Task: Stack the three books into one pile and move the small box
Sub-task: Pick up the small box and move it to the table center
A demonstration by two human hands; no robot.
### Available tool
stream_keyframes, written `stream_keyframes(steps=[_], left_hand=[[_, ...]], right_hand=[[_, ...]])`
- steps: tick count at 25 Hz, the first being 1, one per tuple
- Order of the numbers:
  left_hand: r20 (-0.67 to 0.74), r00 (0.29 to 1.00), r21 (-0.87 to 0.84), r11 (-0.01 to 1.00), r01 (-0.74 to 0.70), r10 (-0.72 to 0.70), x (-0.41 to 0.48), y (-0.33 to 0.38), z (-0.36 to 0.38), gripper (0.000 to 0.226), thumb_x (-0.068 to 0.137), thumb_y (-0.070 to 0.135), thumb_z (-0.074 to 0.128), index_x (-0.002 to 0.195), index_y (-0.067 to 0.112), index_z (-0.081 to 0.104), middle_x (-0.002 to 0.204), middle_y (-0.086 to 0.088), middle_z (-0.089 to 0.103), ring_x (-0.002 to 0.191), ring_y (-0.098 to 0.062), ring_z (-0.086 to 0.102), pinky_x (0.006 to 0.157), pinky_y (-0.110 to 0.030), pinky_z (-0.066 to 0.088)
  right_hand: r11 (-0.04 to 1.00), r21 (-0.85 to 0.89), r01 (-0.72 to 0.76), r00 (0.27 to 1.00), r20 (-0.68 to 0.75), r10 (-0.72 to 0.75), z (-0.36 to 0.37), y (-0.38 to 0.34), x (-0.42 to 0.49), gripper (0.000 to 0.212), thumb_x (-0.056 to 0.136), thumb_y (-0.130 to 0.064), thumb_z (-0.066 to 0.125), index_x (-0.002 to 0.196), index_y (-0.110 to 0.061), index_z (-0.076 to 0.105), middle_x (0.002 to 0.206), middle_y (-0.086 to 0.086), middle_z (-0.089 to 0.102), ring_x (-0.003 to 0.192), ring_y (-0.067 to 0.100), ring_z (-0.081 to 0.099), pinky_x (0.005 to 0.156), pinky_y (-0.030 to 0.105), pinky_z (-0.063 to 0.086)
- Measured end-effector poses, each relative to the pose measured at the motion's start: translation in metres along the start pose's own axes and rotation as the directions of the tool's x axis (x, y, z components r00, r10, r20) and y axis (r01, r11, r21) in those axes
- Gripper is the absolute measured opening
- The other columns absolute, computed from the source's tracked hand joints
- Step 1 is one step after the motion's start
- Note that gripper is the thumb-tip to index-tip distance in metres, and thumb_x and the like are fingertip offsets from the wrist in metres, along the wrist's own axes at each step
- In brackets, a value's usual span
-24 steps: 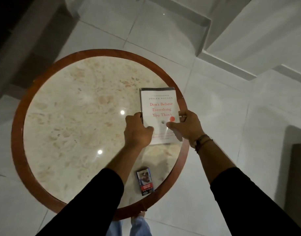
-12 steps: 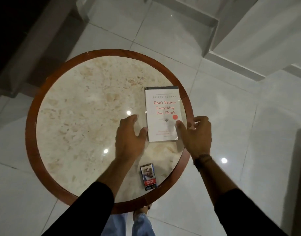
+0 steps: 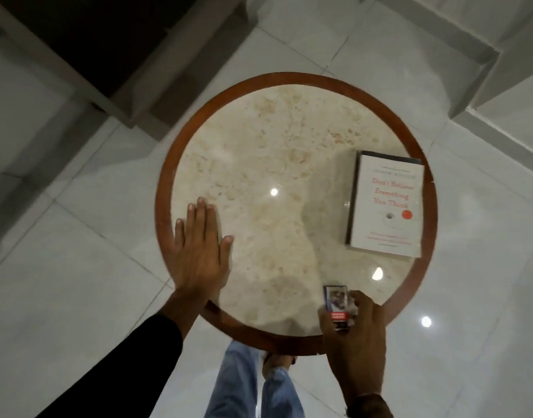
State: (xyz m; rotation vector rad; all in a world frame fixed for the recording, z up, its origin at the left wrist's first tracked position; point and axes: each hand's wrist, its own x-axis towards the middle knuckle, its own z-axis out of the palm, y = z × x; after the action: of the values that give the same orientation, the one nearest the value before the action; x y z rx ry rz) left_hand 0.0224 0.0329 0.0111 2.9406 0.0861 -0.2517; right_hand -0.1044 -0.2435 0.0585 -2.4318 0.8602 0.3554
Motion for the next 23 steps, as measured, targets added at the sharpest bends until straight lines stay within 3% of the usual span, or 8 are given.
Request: stream_keyframes(steps=[4, 8, 11, 15, 17, 20, 23], left_hand=[[-0.033, 0.999, 0.039, 0.999, -0.002, 0.003, 0.008, -0.023, 0.010, 0.073, 0.113, 0.050, 0.017, 0.174, 0.011, 0.010, 0.185, -0.011, 0.010, 0.172, -0.030, 0.011, 0.138, -0.059, 0.015], [-0.123, 0.992, 0.023, 1.000, -0.015, 0.018, 0.009, -0.026, 0.023, 0.069, 0.113, 0.045, 0.021, 0.175, 0.014, 0.013, 0.185, -0.008, 0.013, 0.172, -0.026, 0.010, 0.139, -0.057, 0.011], [-0.125, 0.992, 0.018, 0.999, -0.026, 0.028, 0.011, -0.029, 0.029, 0.070, 0.112, 0.045, 0.020, 0.175, 0.014, 0.011, 0.186, -0.008, 0.011, 0.172, -0.026, 0.009, 0.139, -0.057, 0.009], [-0.098, 0.995, 0.009, 1.000, -0.006, 0.006, 0.013, -0.027, 0.025, 0.070, 0.112, 0.048, 0.027, 0.174, 0.017, 0.020, 0.184, -0.007, 0.019, 0.171, -0.029, 0.018, 0.139, -0.057, 0.011], [-0.083, 0.996, 0.019, 1.000, 0.009, -0.008, 0.013, -0.027, 0.023, 0.070, 0.112, 0.048, 0.029, 0.174, 0.017, 0.020, 0.184, -0.007, 0.019, 0.171, -0.028, 0.018, 0.139, -0.056, 0.009], [-0.077, 0.997, 0.035, 0.999, -0.011, 0.014, 0.011, -0.028, 0.023, 0.069, 0.112, 0.045, 0.031, 0.173, 0.014, 0.022, 0.184, -0.009, 0.020, 0.171, -0.029, 0.018, 0.138, -0.056, 0.015], [-0.081, 0.997, 0.022, 1.000, -0.014, 0.015, 0.013, -0.028, 0.024, 0.069, 0.110, 0.043, 0.036, 0.171, 0.012, 0.029, 0.183, -0.011, 0.024, 0.170, -0.031, 0.020, 0.139, -0.054, 0.015]], right_hand=[[0.998, -0.034, -0.049, 0.997, -0.057, 0.047, 0.015, -0.006, -0.007, 0.070, 0.073, -0.038, 0.090, 0.129, -0.033, 0.050, 0.123, 0.006, 0.061, 0.102, 0.038, 0.069, 0.083, 0.048, 0.061], [0.998, -0.003, -0.066, 0.997, -0.027, 0.066, 0.018, -0.013, -0.009, 0.067, 0.076, -0.035, 0.089, 0.131, -0.034, 0.049, 0.121, 0.004, 0.061, 0.101, 0.037, 0.070, 0.083, 0.046, 0.060], [0.996, 0.043, 0.072, 0.997, -0.021, -0.071, 0.027, -0.044, -0.005, 0.059, 0.079, -0.035, 0.087, 0.130, -0.032, 0.056, 0.116, 0.000, 0.065, 0.100, 0.027, 0.068, 0.084, 0.033, 0.056], [0.971, 0.060, 0.231, 0.973, 0.006, -0.232, 0.059, -0.127, 0.025, 0.050, 0.085, -0.044, 0.079, 0.129, -0.034, 0.055, 0.106, -0.011, 0.058, 0.090, 0.010, 0.060, 0.073, 0.008, 0.035], [0.961, 0.091, 0.261, 0.965, 0.012, -0.264, 0.078, -0.174, 0.047, 0.050, 0.086, -0.046, 0.076, 0.130, -0.035, 0.055, 0.106, -0.010, 0.058, 0.090, 0.010, 0.061, 0.072, 0.011, 0.041], [0.956, 0.081, 0.282, 0.959, -0.025, -0.281, 0.093, -0.232, 0.076, 0.049, 0.083, -0.046, 0.076, 0.126, -0.036, 0.054, 0.104, -0.006, 0.059, 0.087, 0.015, 0.064, 0.072, 0.028, 0.056], [0.953, 0.081, 0.292, 0.956, -0.045, -0.289, 0.102, -0.257, 0.088, 0.047, 0.081, -0.046, 0.075, 0.123, -0.038, 0.055, 0.103, -0.006, 0.059, 0.087, 0.020, 0.066, 0.070, 0.032, 0.056]])
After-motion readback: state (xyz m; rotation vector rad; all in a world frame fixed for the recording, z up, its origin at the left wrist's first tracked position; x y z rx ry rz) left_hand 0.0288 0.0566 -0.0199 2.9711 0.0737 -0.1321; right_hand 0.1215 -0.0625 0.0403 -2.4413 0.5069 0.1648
